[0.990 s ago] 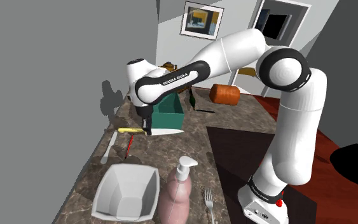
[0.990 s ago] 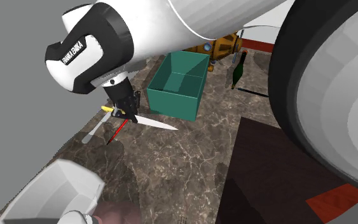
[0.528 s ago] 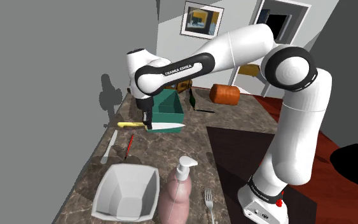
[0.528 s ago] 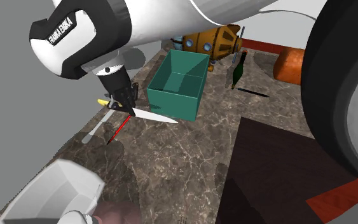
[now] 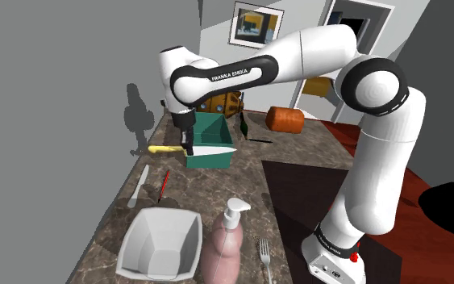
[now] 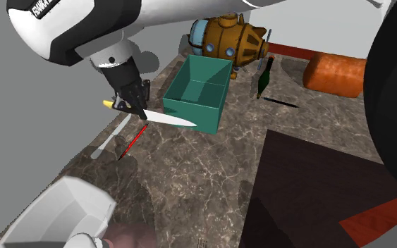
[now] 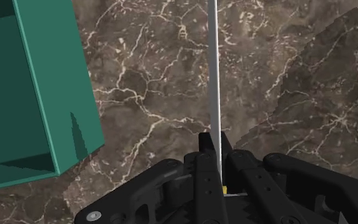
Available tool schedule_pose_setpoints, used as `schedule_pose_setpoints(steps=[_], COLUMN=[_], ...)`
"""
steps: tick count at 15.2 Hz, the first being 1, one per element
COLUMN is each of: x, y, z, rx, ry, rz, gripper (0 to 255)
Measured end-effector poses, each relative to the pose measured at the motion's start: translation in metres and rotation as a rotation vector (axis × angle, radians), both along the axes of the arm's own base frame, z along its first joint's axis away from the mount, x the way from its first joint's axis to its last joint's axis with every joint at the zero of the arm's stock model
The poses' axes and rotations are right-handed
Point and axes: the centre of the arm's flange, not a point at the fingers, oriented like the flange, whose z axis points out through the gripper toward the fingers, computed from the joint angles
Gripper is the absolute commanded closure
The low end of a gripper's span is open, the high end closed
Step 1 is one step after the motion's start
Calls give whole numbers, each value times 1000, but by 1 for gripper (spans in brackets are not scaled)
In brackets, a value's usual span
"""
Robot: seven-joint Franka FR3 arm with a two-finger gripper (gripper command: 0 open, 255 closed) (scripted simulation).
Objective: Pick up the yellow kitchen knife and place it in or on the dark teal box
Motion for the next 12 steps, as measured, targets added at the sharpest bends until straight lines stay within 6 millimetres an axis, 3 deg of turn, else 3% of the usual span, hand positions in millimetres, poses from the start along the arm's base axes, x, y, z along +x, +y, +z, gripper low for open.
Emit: schedule_pose_setpoints(steps=[8, 12], x=[0, 22], y=[-1, -35], z=[41, 46], rx=[0, 0], ry=[0, 0], rz=[0, -1], gripper=[255, 255])
